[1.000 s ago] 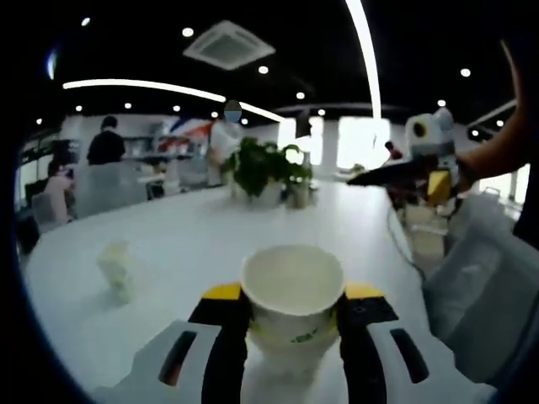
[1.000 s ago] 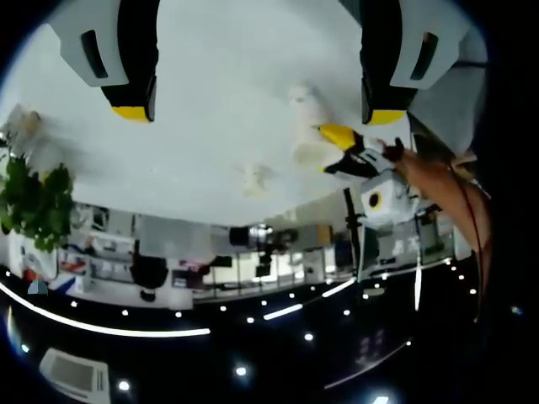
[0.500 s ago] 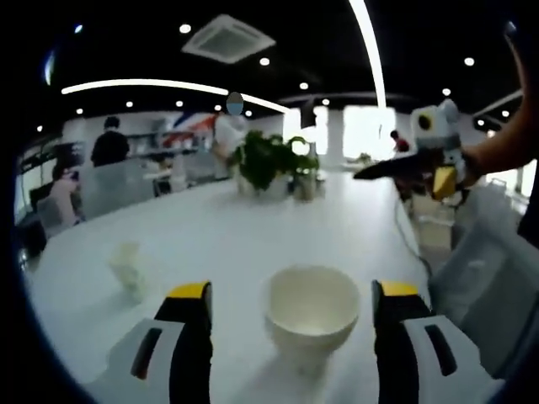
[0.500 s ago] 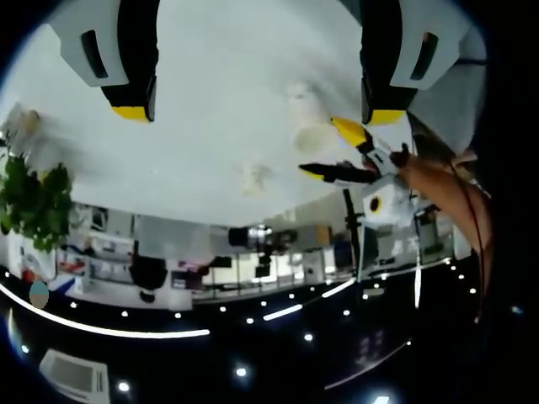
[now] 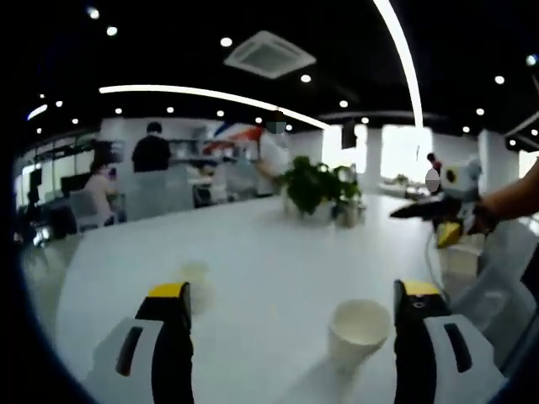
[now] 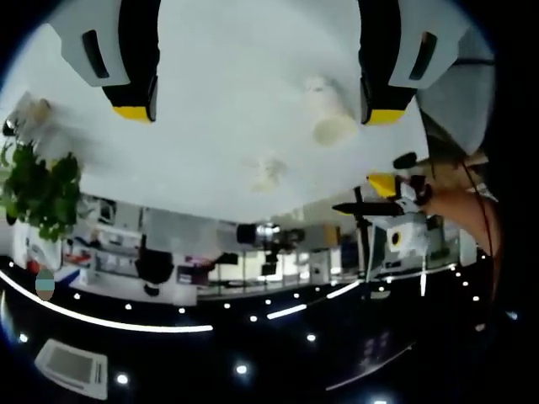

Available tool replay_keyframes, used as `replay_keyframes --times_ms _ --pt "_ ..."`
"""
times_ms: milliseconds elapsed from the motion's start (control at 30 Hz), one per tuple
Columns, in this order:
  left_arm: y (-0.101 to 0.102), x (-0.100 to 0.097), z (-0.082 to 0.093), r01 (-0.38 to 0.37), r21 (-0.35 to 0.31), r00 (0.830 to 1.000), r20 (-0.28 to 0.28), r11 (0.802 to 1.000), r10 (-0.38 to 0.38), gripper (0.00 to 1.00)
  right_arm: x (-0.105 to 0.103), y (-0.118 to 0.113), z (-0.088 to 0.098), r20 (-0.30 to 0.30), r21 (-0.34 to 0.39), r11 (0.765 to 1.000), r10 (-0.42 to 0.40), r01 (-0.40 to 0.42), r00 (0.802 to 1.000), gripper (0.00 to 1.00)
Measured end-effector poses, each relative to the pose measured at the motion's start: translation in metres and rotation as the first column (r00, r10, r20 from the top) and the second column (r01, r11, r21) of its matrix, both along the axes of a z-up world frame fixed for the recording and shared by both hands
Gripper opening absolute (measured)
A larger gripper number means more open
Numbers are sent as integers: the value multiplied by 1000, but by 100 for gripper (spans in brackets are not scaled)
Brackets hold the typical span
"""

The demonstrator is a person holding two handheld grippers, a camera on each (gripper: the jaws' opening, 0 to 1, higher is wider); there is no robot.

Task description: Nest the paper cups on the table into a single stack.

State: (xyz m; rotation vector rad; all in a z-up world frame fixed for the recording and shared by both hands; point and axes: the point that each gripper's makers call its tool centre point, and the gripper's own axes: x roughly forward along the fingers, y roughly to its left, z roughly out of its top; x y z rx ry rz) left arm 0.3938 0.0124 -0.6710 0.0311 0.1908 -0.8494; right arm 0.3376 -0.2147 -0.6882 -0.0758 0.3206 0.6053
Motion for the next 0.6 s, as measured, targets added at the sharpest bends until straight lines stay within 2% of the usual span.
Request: replay_keyframes --times_ms 133,300,367,467,600 --pt "33 2 3 -61 17 998 -4 998 61 98 5 -2 1 -1 -17 1000 2 -2 1000 98" --pt "61 -1 1 -112 45 993 -22 993 113 98 12 -7 7 4 -20 1000 4 -4 1000 98" --pt "70 -5 3 -139 56 989 -34 989 141 98 16 -6 10 5 -20 1000 14 -14 1000 98" --pt "80 -8 5 -175 66 984 -28 982 177 98 24 -12 17 35 -35 999 20 -19 999 91" --pt "86 -12 12 -220 73 975 -30 973 222 98 30 -18 18 19 -16 999 37 -37 999 93"
